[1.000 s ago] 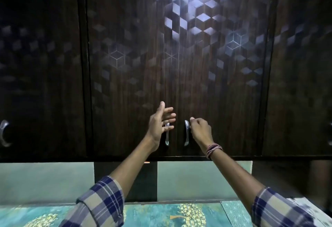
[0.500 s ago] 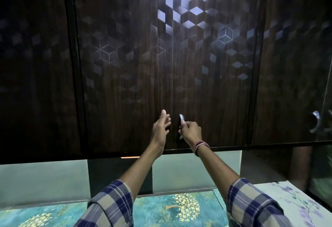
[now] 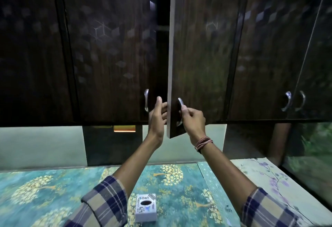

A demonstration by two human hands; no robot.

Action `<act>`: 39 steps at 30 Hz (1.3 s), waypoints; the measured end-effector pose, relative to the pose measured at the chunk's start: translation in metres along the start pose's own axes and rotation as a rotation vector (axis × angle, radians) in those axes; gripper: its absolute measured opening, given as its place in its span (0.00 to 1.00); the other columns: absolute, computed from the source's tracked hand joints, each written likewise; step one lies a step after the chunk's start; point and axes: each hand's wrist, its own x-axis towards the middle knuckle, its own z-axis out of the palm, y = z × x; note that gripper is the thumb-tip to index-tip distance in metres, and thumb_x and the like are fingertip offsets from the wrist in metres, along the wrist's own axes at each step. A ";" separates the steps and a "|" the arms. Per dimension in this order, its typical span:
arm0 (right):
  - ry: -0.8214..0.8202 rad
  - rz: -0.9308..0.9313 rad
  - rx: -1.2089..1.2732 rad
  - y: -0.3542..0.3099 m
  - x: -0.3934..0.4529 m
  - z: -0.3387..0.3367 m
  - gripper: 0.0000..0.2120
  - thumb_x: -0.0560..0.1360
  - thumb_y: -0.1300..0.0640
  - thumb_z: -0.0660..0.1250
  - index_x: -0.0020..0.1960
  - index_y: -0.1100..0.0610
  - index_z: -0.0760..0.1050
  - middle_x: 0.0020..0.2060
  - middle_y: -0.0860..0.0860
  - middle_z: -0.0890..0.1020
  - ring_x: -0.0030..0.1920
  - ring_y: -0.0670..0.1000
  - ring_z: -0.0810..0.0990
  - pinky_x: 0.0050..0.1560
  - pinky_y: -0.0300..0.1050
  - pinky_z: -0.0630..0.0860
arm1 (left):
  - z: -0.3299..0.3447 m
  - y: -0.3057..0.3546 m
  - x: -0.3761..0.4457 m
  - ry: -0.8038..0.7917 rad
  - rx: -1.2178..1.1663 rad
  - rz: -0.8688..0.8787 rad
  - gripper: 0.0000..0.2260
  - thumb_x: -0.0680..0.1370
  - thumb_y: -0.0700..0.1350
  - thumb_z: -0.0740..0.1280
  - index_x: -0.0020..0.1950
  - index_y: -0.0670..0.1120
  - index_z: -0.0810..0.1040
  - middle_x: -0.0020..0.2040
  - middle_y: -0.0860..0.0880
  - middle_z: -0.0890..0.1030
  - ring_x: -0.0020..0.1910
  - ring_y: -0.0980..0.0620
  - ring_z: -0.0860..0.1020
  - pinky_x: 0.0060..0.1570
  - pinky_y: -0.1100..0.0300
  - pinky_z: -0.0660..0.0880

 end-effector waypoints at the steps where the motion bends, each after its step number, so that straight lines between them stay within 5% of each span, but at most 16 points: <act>1: 0.012 -0.004 0.034 0.002 -0.008 -0.014 0.20 0.83 0.49 0.63 0.37 0.58 0.80 0.28 0.50 0.79 0.27 0.45 0.74 0.27 0.34 0.70 | 0.009 -0.001 -0.014 0.006 -0.011 0.010 0.27 0.84 0.62 0.53 0.67 0.45 0.81 0.53 0.53 0.87 0.51 0.58 0.84 0.51 0.57 0.77; 5: 0.043 0.076 0.217 0.011 -0.037 -0.074 0.18 0.82 0.50 0.62 0.43 0.57 0.84 0.34 0.54 0.82 0.34 0.49 0.78 0.37 0.44 0.75 | 0.057 -0.011 -0.068 -0.040 -0.043 0.035 0.24 0.84 0.63 0.53 0.60 0.53 0.85 0.57 0.53 0.87 0.59 0.54 0.83 0.60 0.48 0.76; 12: 0.059 0.269 0.503 0.019 -0.059 -0.191 0.17 0.83 0.45 0.58 0.54 0.53 0.81 0.55 0.58 0.85 0.58 0.55 0.83 0.64 0.58 0.78 | 0.154 -0.034 -0.134 -0.295 -0.048 0.037 0.21 0.85 0.60 0.52 0.67 0.55 0.80 0.68 0.55 0.82 0.69 0.56 0.77 0.71 0.50 0.71; 16: 0.111 0.266 0.474 0.026 -0.064 -0.242 0.23 0.84 0.40 0.52 0.50 0.52 0.80 0.46 0.46 0.84 0.47 0.47 0.82 0.50 0.48 0.80 | 0.203 -0.041 -0.149 -0.419 -0.031 -0.015 0.24 0.86 0.60 0.53 0.72 0.49 0.77 0.69 0.55 0.79 0.69 0.61 0.75 0.74 0.52 0.69; 19: 0.119 0.266 0.437 0.038 -0.063 -0.266 0.32 0.82 0.35 0.50 0.68 0.56 0.77 0.64 0.51 0.81 0.63 0.49 0.79 0.69 0.50 0.73 | 0.228 -0.041 -0.154 -0.465 -0.025 -0.045 0.25 0.86 0.59 0.53 0.74 0.46 0.75 0.71 0.52 0.78 0.68 0.61 0.75 0.75 0.51 0.67; 25: 0.139 0.261 0.425 0.043 -0.063 -0.283 0.29 0.84 0.39 0.47 0.71 0.56 0.73 0.67 0.52 0.78 0.66 0.51 0.76 0.69 0.48 0.70 | 0.240 -0.037 -0.149 -0.508 -0.059 -0.126 0.27 0.85 0.61 0.54 0.78 0.47 0.69 0.76 0.48 0.73 0.76 0.51 0.69 0.77 0.42 0.65; 27: 0.301 0.261 0.466 0.041 -0.063 -0.278 0.28 0.84 0.41 0.51 0.70 0.60 0.75 0.62 0.54 0.79 0.63 0.54 0.78 0.65 0.49 0.73 | 0.231 -0.035 -0.142 -0.502 -0.096 -0.143 0.26 0.85 0.60 0.54 0.79 0.46 0.66 0.78 0.45 0.72 0.78 0.48 0.67 0.77 0.42 0.64; 31: 0.823 -0.008 0.384 0.026 -0.072 -0.245 0.12 0.79 0.51 0.61 0.47 0.55 0.81 0.42 0.54 0.84 0.41 0.52 0.81 0.46 0.52 0.78 | 0.189 -0.035 -0.111 -0.438 -0.112 -0.122 0.28 0.85 0.60 0.54 0.80 0.44 0.65 0.77 0.44 0.73 0.77 0.46 0.69 0.76 0.44 0.67; 35: 0.601 -0.151 0.296 0.014 -0.064 -0.178 0.12 0.79 0.54 0.60 0.39 0.50 0.78 0.36 0.54 0.84 0.36 0.53 0.81 0.41 0.53 0.78 | 0.120 -0.028 -0.069 -0.300 -0.076 -0.079 0.31 0.84 0.62 0.54 0.77 0.40 0.71 0.75 0.43 0.74 0.75 0.47 0.72 0.76 0.47 0.67; 39: 0.258 -0.001 0.324 0.015 -0.038 -0.097 0.14 0.80 0.51 0.60 0.40 0.54 0.78 0.36 0.55 0.84 0.37 0.53 0.81 0.39 0.50 0.78 | 0.044 -0.015 -0.024 -0.101 -0.061 -0.021 0.30 0.85 0.61 0.54 0.76 0.40 0.71 0.75 0.42 0.74 0.74 0.46 0.72 0.77 0.46 0.66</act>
